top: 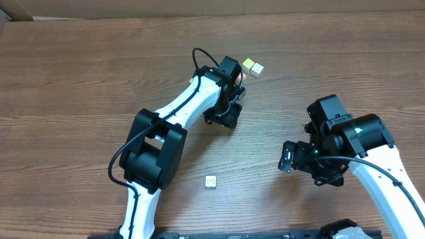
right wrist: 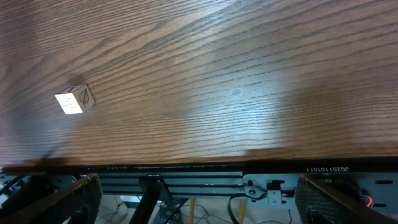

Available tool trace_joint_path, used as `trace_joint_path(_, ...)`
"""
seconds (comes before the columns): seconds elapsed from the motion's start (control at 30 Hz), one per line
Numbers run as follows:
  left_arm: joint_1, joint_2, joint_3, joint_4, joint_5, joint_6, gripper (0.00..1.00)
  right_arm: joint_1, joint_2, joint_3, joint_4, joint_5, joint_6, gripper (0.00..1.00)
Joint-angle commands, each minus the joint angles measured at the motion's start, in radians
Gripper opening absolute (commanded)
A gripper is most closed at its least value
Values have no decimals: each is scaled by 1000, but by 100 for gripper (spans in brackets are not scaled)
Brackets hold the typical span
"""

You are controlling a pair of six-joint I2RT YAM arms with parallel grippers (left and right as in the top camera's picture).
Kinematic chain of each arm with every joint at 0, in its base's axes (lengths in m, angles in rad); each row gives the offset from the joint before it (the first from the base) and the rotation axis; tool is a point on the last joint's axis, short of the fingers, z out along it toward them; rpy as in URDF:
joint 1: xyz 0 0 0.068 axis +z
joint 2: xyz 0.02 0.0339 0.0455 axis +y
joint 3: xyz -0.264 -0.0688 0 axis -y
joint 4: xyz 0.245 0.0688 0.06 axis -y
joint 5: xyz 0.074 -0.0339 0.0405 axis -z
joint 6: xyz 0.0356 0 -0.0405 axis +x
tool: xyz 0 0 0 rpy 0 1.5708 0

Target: Flip 5 blocks

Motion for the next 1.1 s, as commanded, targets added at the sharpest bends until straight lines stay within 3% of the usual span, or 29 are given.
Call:
trace_joint_path(0.0, -4, 11, 14, 3, -6, 8, 34, -2, -14, 32, -1, -3, -8, 100)
trace_joint_path(0.13, -4, 11, 14, 2, -17, 2, 25, -2, -14, 32, -1, -3, -8, 100)
trace_joint_path(0.53, -3, -3, 110, -102, -102, -36, 18, -2, -14, 32, 1, -10, -26, 100)
trace_joint_path(0.8, 3, -128, 159, -243, -200, -149, 17, -2, -14, 32, 3, -9, -30, 100)
trace_joint_path(1.07, 10, -266, 116, -393, -294, -258, 10, -2, -14, 32, 3, -10, -52, 100)
